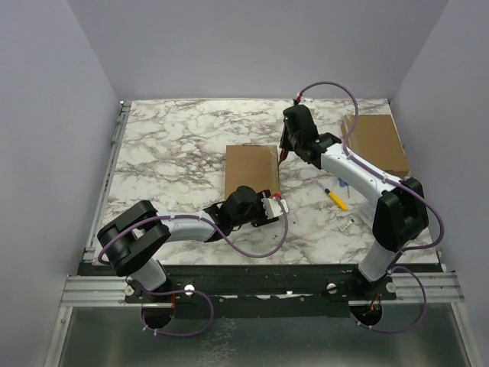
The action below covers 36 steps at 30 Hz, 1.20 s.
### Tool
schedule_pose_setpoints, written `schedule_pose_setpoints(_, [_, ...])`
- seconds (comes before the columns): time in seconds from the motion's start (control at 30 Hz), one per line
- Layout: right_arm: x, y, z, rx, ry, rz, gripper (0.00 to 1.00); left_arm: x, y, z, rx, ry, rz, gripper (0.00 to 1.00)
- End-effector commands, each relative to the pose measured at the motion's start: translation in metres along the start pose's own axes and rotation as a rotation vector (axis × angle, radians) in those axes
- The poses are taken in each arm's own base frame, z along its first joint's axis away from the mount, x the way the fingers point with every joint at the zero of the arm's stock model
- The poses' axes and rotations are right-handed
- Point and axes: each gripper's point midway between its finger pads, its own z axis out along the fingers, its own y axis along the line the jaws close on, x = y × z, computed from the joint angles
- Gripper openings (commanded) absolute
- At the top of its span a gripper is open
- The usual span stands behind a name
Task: Unpack the express box
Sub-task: Cut the express box at the center of the board.
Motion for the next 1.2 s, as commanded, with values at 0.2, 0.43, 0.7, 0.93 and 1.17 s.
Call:
schedule_pose_setpoints(0.2, [0.006, -0.012, -0.015, 0.029, -0.006, -0.043, 0.00, 0.011, -0.006, 0.005, 0.028, 0.029, -0.032, 0.51])
schedule_pose_setpoints(0.43, [0.017, -0.014, -0.020, 0.027, 0.017, -0.049, 0.00, 0.009, -0.006, 0.006, 0.030, 0.025, -0.049, 0.50])
schedule_pose_setpoints(0.7, [0.036, -0.006, -0.041, 0.035, 0.031, -0.041, 0.00, 0.009, -0.003, 0.013, -0.002, 0.030, -0.141, 0.46])
schedule_pose_setpoints(0.93, [0.058, -0.006, -0.060, 0.067, 0.046, -0.054, 0.00, 0.012, 0.000, 0.016, -0.046, 0.033, -0.227, 0.45])
schedule_pose_setpoints(1.17, [0.069, -0.009, -0.076, 0.069, 0.060, -0.049, 0.00, 0.019, -0.001, 0.018, -0.060, 0.045, -0.265, 0.43])
